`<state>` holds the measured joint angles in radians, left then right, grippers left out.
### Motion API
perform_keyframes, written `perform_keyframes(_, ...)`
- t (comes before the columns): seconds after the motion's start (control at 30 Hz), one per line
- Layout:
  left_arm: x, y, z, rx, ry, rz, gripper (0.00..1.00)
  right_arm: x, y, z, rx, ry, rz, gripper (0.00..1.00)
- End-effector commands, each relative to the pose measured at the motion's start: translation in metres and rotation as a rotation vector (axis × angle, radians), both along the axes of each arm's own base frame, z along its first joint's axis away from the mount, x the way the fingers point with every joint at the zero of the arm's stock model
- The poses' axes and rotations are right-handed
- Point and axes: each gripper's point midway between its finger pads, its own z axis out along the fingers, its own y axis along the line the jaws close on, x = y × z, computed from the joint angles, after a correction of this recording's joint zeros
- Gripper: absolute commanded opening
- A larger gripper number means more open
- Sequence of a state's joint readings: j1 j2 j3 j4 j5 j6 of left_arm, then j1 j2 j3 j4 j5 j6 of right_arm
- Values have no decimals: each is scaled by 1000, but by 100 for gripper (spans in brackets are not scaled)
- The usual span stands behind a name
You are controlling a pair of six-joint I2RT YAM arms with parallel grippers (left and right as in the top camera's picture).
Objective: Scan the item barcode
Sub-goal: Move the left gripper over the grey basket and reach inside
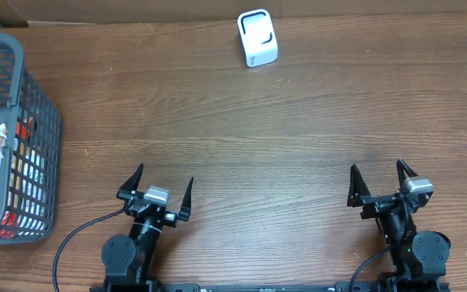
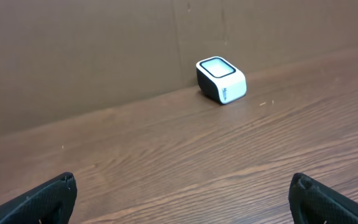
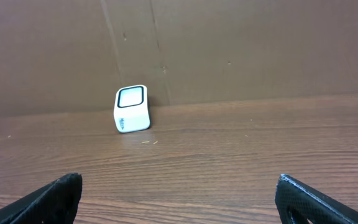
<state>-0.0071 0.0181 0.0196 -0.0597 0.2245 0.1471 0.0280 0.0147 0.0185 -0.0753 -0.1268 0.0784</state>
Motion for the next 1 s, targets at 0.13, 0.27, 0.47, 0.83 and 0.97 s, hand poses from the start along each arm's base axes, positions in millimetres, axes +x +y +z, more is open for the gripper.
perform_keyframes(0.13,1,22,112,-30,-76,123,100,0,2,-1,4,-5,10,100)
perform_keyframes(0.27,21,29,161,-6,30,143,100,0,2,-1,4,-5,11,100)
perform_keyframes(0.47,61,41,218,-5,346,176,100,0,2,-1,4,-5,11,100)
perform_keyframes(0.83,121,17,304,-98,492,-2,100,0,2,-1,4,-5,11,100)
perform_keyframes(0.97,132,46,300,-109,499,154,100,0,2,-1,4,-5,11,100)
